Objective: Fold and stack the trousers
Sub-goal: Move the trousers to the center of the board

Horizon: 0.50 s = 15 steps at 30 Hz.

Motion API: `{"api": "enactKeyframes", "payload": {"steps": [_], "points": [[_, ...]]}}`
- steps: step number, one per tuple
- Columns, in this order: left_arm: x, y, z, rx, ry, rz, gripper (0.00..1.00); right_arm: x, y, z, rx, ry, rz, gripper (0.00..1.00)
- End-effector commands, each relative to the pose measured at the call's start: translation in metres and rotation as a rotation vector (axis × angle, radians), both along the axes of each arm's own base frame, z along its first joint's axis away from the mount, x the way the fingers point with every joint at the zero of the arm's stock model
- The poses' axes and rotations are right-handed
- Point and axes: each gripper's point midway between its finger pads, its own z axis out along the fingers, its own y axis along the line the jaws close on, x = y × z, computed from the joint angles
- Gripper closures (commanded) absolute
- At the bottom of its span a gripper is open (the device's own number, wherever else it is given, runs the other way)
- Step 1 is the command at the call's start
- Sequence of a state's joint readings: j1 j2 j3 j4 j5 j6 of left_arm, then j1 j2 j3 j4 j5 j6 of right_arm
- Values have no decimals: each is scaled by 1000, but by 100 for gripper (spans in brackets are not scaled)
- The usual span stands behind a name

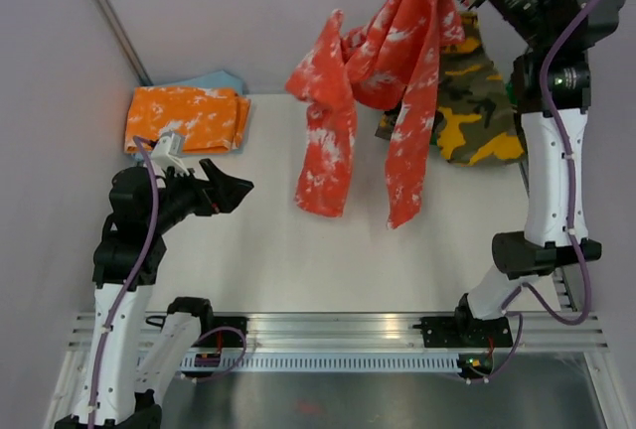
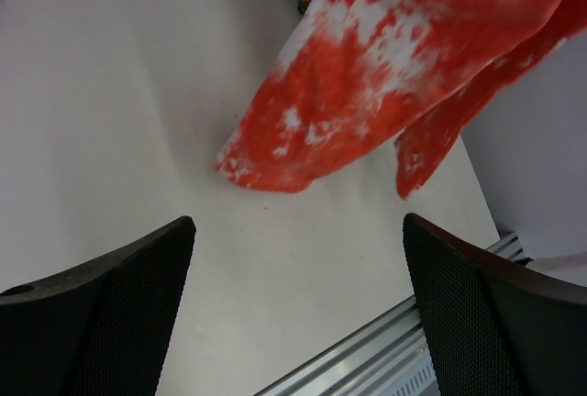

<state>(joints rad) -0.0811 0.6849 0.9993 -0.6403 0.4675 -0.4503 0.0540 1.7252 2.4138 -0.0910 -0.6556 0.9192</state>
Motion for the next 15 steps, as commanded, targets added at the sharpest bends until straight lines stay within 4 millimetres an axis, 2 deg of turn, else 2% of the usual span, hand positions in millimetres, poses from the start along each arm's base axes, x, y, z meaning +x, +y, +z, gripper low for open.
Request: {"api": "enactKeyframes", "payload": {"steps": [1,2,3,4,5,7,8,9,10,12,13,14,15], "points": [[1,5,33,42,-99,15,0,-121,54,18,-83,-150,267,100],[3,9,34,49,-96,38,0,-115,74,-14,-116,-83,299,100],[4,14,34,56,-83,70,0,-122,80,-26,-131,-70,310,100],[8,25,40,71,-88,139,0,-146,78,-26,-139,-92,313,100],[9,29,40,77,-79,168,0,-139,93,-61,-186,-25,324,100],[10,36,43,83,-60,216,0,-149,97,-88,-232,18,326,100],[10,36,44,83,-55,217,0,-140,107,-131,-284,105,339,100],[9,36,49,78,-58,217,0,-147,109,-146,-298,130,351,100],[7,36,48,76,-46,214,0,-137,117,-190,-331,227,359,100],[5,36,49,71,-43,216,0,-152,131,-228,-378,273,411,100],[5,39,48,77,-38,233,0,-147,136,-272,-435,370,375,100],[4,41,44,83,-22,245,0,-162,150,-295,-492,394,396,100],[4,43,40,91,-13,255,0,-167,155,-320,-572,402,386,100]]}}
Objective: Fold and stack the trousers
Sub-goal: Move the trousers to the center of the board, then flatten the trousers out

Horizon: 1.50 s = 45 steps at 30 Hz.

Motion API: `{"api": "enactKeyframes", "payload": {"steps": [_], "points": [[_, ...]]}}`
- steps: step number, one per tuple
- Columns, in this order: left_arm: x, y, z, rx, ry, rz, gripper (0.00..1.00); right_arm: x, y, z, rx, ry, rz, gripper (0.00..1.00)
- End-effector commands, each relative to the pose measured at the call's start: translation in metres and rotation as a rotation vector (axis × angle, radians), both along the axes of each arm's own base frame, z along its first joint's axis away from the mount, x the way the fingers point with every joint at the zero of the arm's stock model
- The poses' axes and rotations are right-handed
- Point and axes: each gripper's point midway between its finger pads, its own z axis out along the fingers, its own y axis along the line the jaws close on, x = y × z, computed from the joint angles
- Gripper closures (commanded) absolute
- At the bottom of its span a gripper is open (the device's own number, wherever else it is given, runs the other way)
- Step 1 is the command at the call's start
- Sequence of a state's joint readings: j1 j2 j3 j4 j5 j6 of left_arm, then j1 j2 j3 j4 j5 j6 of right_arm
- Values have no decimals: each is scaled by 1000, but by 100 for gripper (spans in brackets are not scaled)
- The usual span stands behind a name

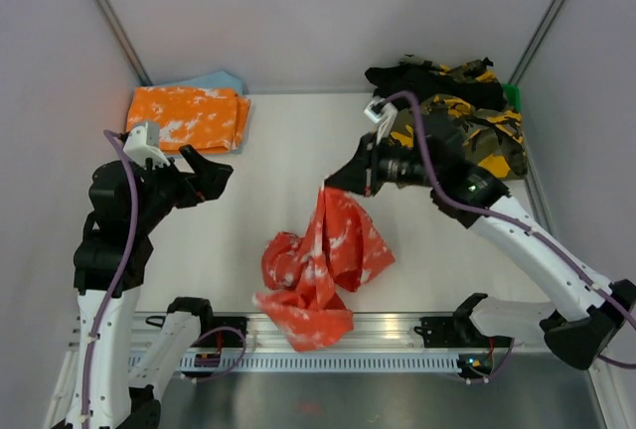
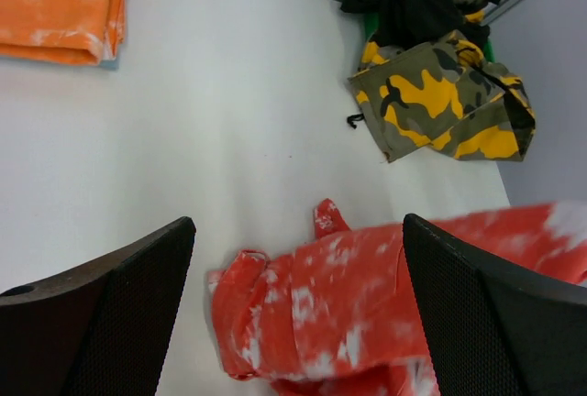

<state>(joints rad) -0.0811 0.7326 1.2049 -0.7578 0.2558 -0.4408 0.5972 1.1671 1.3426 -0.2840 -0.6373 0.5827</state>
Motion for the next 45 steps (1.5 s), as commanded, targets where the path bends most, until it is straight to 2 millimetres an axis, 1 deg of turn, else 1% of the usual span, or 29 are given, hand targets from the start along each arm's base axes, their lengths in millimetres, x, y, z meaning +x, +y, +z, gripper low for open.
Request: {"api": "enactKeyframes", "payload": {"steps": [1,2,3,4,6,7,9,10,11,12,13,14,15,16,17,18,19,21,27,28,31,32,33,35,40,41,42,44,45], "points": [[-3,13,-8,27,46,76,0,-17,19,-98,-287,8,-30,92],[-3,14,-13,31,62,80,0,-21,20,-116,-344,18,-31,50],[-3,14,-17,36,76,77,0,-21,18,-133,-398,43,-36,22],[-2,13,-22,37,93,74,0,-16,10,-148,-452,66,-88,2],[-2,11,-28,36,110,59,0,1,-17,-157,-545,91,-243,2],[-1,10,-31,36,116,54,0,37,-48,-143,-568,79,-442,2],[1,8,-35,36,116,44,0,69,-88,-130,-576,128,-600,2],[2,8,-37,34,120,43,0,95,-125,-112,-538,156,-699,2],[4,7,-40,34,125,42,0,108,-141,-108,-530,163,-756,2],[6,5,-39,26,115,30,0,124,-162,-93,-516,134,-851,2],[7,4,-41,21,118,25,0,140,-191,-87,-510,135,-941,2],[10,0,-42,6,118,9,0,153,-203,-95,-514,163,-967,2],[11,-3,-43,-1,120,-3,0,168,-228,-88,-474,180,-1011,2],[12,-5,-46,-9,126,-13,0,178,-239,-92,-449,214,-1038,2],[14,-9,-49,-19,139,-33,0,190,-249,-107,-450,263,-1055,2],[15,-11,-51,-22,142,-42,0,201,-262,-113,-433,274,-1094,2],[17,-12,-54,-20,148,-47,0,209,-287,-121,-422,299,-1160,2],[19,-12,-60,-20,159,-52,0,222,-301,-142,-416,321,-1206,2],[26,-13,-70,-15,164,-57,0,243,-328,-190,-458,281,-1332,2],[28,-14,-71,-16,162,-60,0,249,-332,-205,-484,303,-1338,2],[31,-14,-76,-9,173,-62,0,264,-337,-218,-490,328,-1337,2],[33,-14,-76,-5,172,-60,0,269,-337,-233,-510,356,-1329,2],[34,-13,-78,-3,174,-58,0,276,-337,-234,-504,343,-1325,3],[38,-11,-80,7,175,-50,0,285,-339,-249,-505,348,-1331,3],[46,-10,-81,16,179,-44,0,292,-345,-286,-548,369,-1350,6],[48,-10,-83,19,185,-45,0,294,-347,-285,-543,358,-1360,13],[49,-10,-83,20,188,-43,0,295,-349,-286,-541,360,-1362,36],[50,-10,-81,27,189,-43,0,294,-347,-277,-516,356,-1372,70],[50,-9,-82,29,194,-39,0,294,-347,-270,-498,350,-1377,95]]}}
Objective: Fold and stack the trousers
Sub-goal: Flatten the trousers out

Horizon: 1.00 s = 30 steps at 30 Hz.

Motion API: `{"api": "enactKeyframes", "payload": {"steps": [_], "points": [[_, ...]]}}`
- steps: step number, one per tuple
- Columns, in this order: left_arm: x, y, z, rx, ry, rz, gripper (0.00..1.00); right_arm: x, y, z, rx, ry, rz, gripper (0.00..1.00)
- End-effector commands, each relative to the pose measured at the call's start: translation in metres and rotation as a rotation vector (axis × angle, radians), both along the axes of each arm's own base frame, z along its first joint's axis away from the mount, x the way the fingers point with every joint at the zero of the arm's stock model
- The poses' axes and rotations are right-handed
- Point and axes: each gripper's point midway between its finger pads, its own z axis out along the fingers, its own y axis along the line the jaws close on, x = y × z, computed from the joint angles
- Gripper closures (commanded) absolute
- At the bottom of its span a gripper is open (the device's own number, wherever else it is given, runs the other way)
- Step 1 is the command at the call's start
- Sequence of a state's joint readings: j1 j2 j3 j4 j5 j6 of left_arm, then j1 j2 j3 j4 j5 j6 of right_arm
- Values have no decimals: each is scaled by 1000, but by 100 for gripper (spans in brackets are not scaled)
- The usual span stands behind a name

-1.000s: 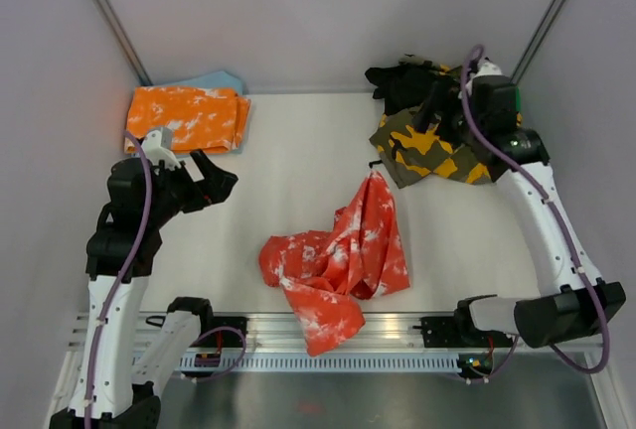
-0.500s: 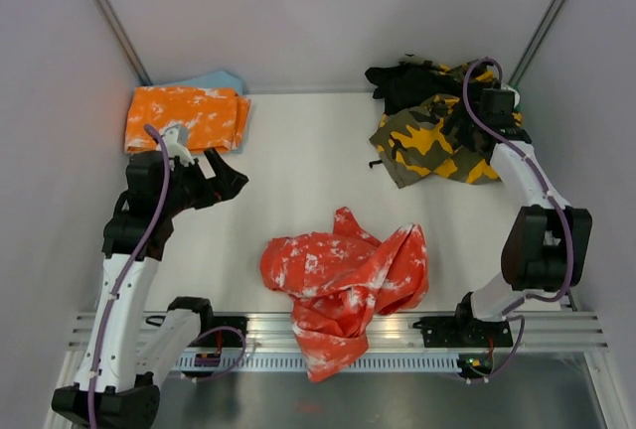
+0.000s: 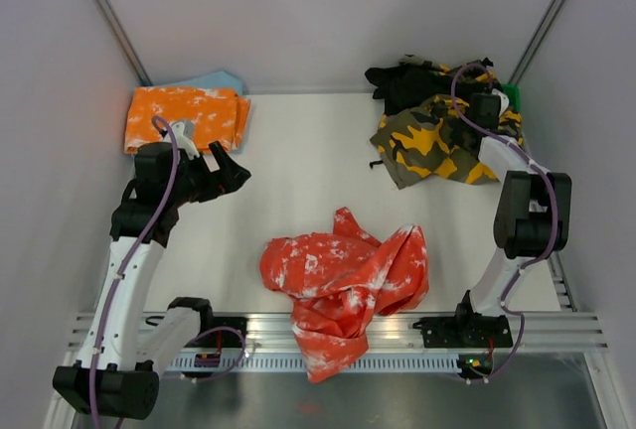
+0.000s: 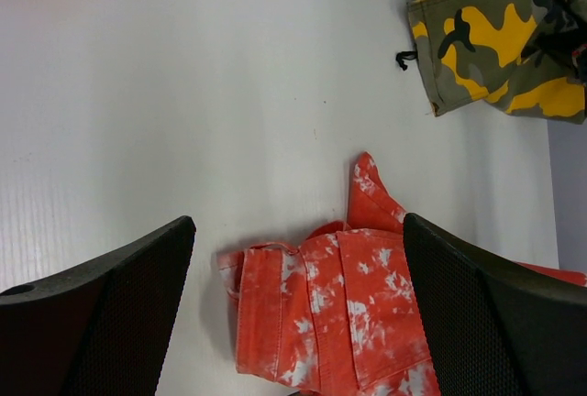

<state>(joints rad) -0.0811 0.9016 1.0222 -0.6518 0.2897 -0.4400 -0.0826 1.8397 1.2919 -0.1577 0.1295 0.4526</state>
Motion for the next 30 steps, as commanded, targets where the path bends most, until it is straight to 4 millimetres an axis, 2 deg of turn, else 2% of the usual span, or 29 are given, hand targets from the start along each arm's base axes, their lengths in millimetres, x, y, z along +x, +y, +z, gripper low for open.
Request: {"api": "enactKeyframes", "payload": {"steps": [1,3,4,7,10,11,12,13,14,15,16,17,18,19,20,22,24,26,28,29,30], "points": [[7,1,13,21,-55,-7,0,12,-5,48,2,-145,-40,100],[7,1,14,13,-58,-1,0,8,1,68,19,-170,-15,100],[7,0,13,8,-58,-3,0,5,4,89,20,-213,9,100],[7,-4,11,-11,-55,-17,0,-1,0,124,-20,-265,7,100],[6,-8,11,-23,-53,-35,0,1,-6,160,-58,-297,-2,100],[6,-8,11,-20,-55,-39,0,10,-7,195,-74,-366,4,100],[5,-8,11,-20,-56,-41,0,19,-9,202,-78,-375,3,100],[6,-7,12,-19,-61,-40,0,29,-9,253,-88,-465,8,100],[6,-7,13,-16,-66,-41,0,36,-10,276,-93,-505,15,100],[6,-8,14,-16,-67,-41,0,55,-9,274,-98,-496,33,100],[6,-8,13,-16,-65,-41,0,58,-3,339,-106,-618,70,100],[7,-8,13,-18,-65,-40,0,63,-2,360,-114,-661,80,100],[7,-8,12,-21,-63,-39,0,86,-3,349,-109,-652,89,100],[8,-8,10,-22,-59,-39,0,82,-1,395,-125,-763,96,100],[9,-8,10,-26,-60,-37,0,88,-1,401,-128,-791,104,100],[11,-8,6,-28,-53,-32,0,109,8,393,-125,-839,182,100],[13,-9,4,-30,-44,-34,0,120,10,375,-111,-829,195,100],[15,-9,2,-29,-37,-35,0,135,15,339,-89,-770,232,100],[17,-9,3,-25,-40,-37,0,153,21,291,-68,-693,283,100],[18,-9,1,-23,-33,-38,0,158,23,277,-72,-670,303,100],[18,-9,2,-21,-32,-37,0,168,22,248,-68,-622,309,100]]}}
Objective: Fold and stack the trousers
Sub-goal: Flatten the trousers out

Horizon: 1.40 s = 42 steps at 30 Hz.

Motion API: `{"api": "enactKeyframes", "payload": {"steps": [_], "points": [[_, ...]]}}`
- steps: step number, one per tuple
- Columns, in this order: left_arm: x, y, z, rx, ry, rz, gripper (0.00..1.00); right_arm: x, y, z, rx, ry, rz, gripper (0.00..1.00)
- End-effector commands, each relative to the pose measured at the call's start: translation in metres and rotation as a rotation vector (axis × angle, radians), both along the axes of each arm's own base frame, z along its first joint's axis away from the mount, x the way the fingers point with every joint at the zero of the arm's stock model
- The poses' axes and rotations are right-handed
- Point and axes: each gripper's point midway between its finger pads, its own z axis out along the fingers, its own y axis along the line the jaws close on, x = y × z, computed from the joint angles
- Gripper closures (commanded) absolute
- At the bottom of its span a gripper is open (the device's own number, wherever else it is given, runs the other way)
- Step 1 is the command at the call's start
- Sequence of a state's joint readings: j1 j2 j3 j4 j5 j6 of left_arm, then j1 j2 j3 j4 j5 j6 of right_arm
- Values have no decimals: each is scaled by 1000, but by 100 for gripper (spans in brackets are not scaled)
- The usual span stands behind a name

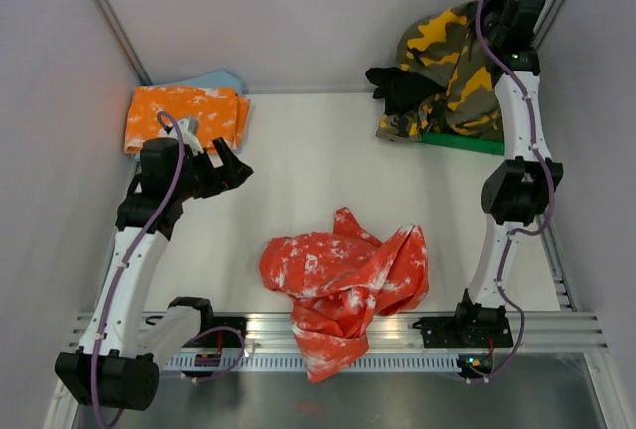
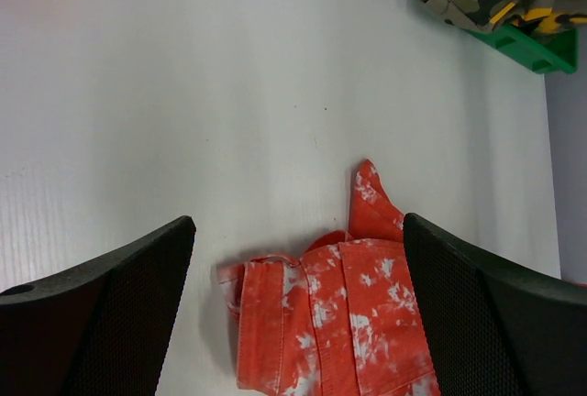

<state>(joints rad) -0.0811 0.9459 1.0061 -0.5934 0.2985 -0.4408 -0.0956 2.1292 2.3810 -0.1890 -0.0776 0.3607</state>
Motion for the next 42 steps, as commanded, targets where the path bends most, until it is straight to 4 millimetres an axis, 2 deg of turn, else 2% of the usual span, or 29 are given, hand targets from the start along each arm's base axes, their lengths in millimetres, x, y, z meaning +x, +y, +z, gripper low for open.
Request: {"api": "enactKeyframes", "payload": {"steps": [1,4,6,7,8,9,10,11,12,14,17,19,20,21,22,23,24,25,26,27,28,29,30,31,32,33,37,40,42], "points": [[6,-6,10,-14,-33,-28,0,34,10,-102,-25,173,94,100],[6,-3,7,-3,-17,-12,0,36,14,-147,-10,258,124,100],[6,-2,6,-4,-14,-6,0,28,15,-152,-4,273,122,100],[5,-2,5,-5,-10,-3,0,22,13,-174,0,316,109,100],[6,-2,4,-6,-8,-3,0,13,10,-162,-9,300,87,96],[6,-3,5,-7,-10,-7,0,10,-3,-169,-24,315,15,83],[6,-3,5,-5,-8,-10,0,3,-10,-179,-29,350,-19,38],[6,-3,7,-2,-12,-14,0,0,-15,-177,-41,367,-33,17],[5,-5,8,-4,-10,-28,0,-6,-13,-162,-52,393,-11,5],[4,-7,13,5,-22,-55,0,-10,-10,-141,-60,403,41,2],[-6,-19,24,9,-62,-165,0,-41,16,-57,-69,303,160,2],[-13,-23,24,17,-59,-214,0,-65,34,-29,-46,258,242,2],[-18,-23,20,19,-34,-218,0,-96,42,11,-52,182,258,2],[-22,-28,18,9,-24,-243,1,-104,50,-3,-35,199,294,2],[-26,-31,16,-5,-11,-257,2,-119,58,2,-30,185,321,2],[-31,-34,8,-20,10,-270,2,-148,68,24,-21,136,346,2],[-36,-42,4,-35,25,-297,2,-156,83,-12,9,203,418,2],[-40,-47,1,-50,45,-298,3,-182,107,-6,4,189,477,2],[-44,-49,-10,-49,80,-289,4,-194,123,-22,4,224,513,2],[-47,-53,-18,-26,105,-276,4,-206,141,-72,15,338,545,2],[-50,-55,-25,-37,144,-242,4,-224,172,-90,0,381,601,2],[-50,-50,-37,-11,178,-189,4,-241,183,-101,3,406,601,2],[-58,-53,-45,1,218,-181,4,-256,195,-144,26,497,629,2],[-63,-53,-51,-10,259,-135,4,-274,215,-156,40,522,683,2],[-69,-49,-64,2,300,-100,4,-290,222,-159,62,519,707,2],[-73,-46,-69,11,301,-63,4,-304,227,-187,100,584,714,2],[-96,-60,-131,-136,473,-1,0,-362,250,-211,111,657,802,2],[-105,-69,-157,-181,528,15,0,-393,255,-238,121,729,836,2],[-105,-71,-162,-182,520,12,0,-412,254,-266,118,804,848,4]]}}
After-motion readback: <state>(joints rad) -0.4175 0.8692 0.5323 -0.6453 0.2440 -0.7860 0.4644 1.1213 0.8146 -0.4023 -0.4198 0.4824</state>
